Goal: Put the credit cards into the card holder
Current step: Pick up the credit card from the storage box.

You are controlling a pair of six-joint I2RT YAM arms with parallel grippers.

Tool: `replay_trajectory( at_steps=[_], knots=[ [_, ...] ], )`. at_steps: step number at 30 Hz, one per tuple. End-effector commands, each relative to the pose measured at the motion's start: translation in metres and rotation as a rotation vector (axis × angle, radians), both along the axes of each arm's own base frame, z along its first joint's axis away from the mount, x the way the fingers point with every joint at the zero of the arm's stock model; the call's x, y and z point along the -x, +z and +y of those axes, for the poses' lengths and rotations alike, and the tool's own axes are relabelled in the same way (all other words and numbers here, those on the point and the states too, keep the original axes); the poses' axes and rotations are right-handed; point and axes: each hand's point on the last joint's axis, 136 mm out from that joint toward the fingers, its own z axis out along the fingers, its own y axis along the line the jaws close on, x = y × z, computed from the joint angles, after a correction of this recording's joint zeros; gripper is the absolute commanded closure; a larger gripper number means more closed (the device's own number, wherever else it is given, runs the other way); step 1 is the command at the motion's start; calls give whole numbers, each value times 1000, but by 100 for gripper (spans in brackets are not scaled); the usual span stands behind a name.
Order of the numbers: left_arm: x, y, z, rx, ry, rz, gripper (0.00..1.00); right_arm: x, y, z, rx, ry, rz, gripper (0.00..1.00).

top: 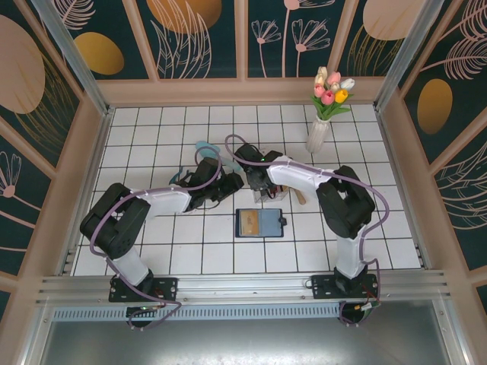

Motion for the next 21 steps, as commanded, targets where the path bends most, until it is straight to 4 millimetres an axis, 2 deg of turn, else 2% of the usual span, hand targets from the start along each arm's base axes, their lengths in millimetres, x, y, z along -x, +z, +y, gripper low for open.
replay_trajectory(
  at_steps=[1, 9, 21],
  knots=[
    [-2, -3, 5, 5, 32, 3, 46, -2, 5, -10, 99, -6, -33, 66],
    [-3, -2, 6, 2, 31, -1, 46, -7, 29, -16, 153, -16, -118, 63],
    [-2, -3, 4, 9, 22, 4, 46, -6, 34, -15, 141, -7, -119, 69]
  ],
)
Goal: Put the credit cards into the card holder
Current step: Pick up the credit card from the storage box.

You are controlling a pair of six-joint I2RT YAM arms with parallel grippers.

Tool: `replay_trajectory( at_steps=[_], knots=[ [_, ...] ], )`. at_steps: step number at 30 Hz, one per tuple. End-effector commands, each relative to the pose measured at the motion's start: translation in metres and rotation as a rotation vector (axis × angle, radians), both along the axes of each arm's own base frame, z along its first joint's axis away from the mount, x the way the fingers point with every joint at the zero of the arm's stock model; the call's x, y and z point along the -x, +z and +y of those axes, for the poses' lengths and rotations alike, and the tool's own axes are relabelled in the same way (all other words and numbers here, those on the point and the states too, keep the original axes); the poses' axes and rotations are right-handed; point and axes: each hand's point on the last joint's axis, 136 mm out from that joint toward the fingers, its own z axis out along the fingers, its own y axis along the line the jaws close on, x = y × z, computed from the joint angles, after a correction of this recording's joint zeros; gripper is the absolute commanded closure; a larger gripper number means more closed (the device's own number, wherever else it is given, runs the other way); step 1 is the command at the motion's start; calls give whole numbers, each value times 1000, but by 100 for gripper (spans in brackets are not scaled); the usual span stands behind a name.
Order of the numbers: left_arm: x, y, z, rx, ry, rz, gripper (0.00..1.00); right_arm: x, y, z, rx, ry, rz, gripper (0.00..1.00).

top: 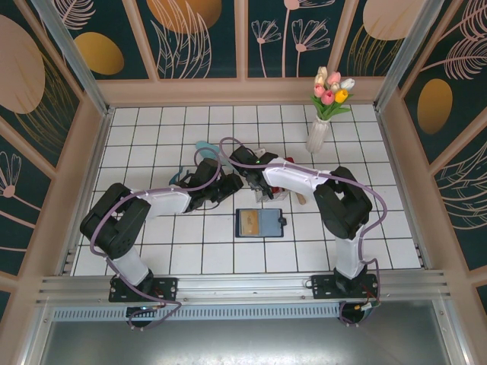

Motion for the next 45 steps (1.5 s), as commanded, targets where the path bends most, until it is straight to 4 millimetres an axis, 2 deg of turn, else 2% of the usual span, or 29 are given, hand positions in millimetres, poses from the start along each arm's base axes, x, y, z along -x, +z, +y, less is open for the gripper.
replay_trajectory(
  at_steps=[1, 31, 39, 45],
  knots=[
    [-3, 0, 2, 10, 12, -5, 46, -1, 22, -6, 20, -1, -36, 70],
    [-2, 2, -1, 22, 3, -1, 47, -1, 34, -11, 8, -8, -49, 82],
    [-4, 11, 0, 20, -1, -27, 46, 5, 63, 0, -126, -2, -60, 89],
    [-2, 28, -1, 33, -21, -63, 46, 17, 91, 10, -338, 1, -65, 96]
  ],
)
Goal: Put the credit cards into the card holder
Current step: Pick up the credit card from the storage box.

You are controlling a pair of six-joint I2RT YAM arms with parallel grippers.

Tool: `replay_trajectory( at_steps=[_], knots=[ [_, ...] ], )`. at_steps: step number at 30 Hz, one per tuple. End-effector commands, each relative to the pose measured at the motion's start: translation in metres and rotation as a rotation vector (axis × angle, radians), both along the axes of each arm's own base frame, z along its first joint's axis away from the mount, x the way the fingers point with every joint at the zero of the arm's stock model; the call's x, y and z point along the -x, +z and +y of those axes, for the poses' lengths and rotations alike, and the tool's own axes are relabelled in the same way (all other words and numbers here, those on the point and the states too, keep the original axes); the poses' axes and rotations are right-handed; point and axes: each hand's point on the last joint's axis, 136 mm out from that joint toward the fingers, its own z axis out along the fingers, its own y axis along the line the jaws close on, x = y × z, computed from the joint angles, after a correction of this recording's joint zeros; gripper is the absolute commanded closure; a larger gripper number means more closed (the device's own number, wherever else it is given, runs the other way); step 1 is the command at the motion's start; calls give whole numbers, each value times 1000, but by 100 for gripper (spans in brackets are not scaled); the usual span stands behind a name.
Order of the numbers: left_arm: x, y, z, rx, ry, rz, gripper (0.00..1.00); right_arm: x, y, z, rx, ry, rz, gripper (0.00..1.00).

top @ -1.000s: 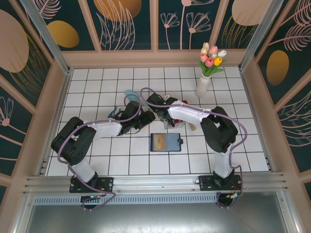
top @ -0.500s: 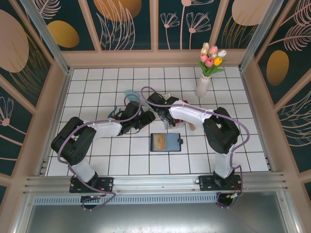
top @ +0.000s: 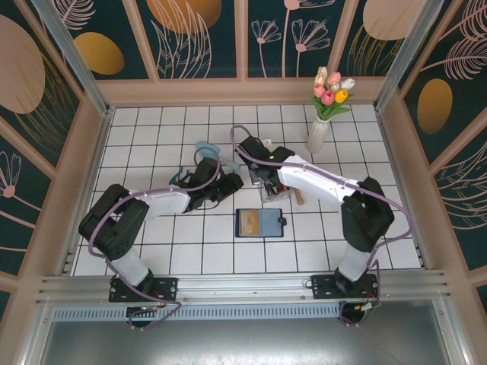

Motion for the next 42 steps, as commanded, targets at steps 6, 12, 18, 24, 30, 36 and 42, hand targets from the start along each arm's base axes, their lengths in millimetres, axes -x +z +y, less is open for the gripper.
replay_trajectory(
  at_steps=[6, 12, 18, 24, 30, 36, 42],
  knots=[
    [5, 64, -11, 153, -82, -156, 44, 22, 70, 6, -652, 77, -17, 100],
    [21, 121, -39, 401, -235, -264, 37, 34, 103, -22, -1072, 151, -8, 100],
    [27, 151, -56, 545, -322, -295, 36, 46, 115, -20, -1211, 218, 24, 100],
    [32, 158, -62, 589, -372, -296, 42, 51, 115, -15, -1270, 249, 55, 100],
    [38, 162, -65, 591, -397, -304, 58, 55, 112, -13, -1297, 255, 76, 100],
    [38, 160, -65, 587, -391, -305, 81, 54, 99, -13, -1293, 229, 102, 100],
    [42, 153, -58, 576, -360, -290, 96, 55, 73, -20, -1227, 152, 135, 96]
  ],
)
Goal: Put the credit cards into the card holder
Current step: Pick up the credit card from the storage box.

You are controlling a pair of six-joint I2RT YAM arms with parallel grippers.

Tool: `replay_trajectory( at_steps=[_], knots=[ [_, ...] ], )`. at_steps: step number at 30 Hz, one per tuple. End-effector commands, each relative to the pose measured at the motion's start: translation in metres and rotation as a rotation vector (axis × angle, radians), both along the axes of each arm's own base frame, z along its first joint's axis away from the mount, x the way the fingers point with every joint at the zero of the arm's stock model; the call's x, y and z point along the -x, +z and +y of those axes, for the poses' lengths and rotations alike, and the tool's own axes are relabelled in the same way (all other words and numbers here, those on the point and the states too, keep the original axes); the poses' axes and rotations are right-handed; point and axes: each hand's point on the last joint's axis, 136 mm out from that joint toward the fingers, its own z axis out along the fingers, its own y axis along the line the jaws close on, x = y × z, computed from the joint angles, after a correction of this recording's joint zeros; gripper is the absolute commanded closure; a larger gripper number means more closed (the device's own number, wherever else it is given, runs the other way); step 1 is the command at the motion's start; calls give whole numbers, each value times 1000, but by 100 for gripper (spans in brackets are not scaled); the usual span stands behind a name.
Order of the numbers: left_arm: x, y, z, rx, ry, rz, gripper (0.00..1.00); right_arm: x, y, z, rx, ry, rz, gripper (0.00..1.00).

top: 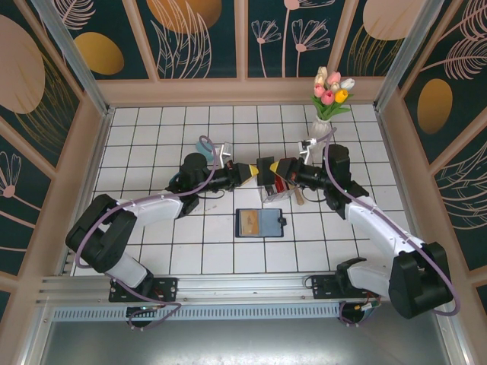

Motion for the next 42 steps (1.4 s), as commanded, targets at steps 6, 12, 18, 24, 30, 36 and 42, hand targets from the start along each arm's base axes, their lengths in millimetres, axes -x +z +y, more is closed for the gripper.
replay_trajectory(
  at_steps=[6, 12, 18, 24, 30, 36, 42],
  knots=[
    [13, 12, 4, 44, -21, -31, 100, 10, -29, -2, 47, 10, 51, 93],
    [19, 14, -1, 59, -59, -22, 83, 14, -21, 3, 1, 42, 40, 98],
    [18, 6, -1, 48, -56, -6, 74, 14, -10, 7, -39, 59, 21, 97],
    [17, 3, -2, 46, -57, 3, 70, 13, -7, 10, -67, 73, 22, 97],
    [15, -5, -1, 24, -42, 14, 64, 10, -6, 9, -66, 53, 19, 98],
    [19, 2, -4, 48, -72, -7, 85, 10, -15, 9, -65, 45, 49, 95],
    [21, -1, 1, 26, -53, -15, 98, 5, -44, -3, 52, -37, 113, 82]
  ],
)
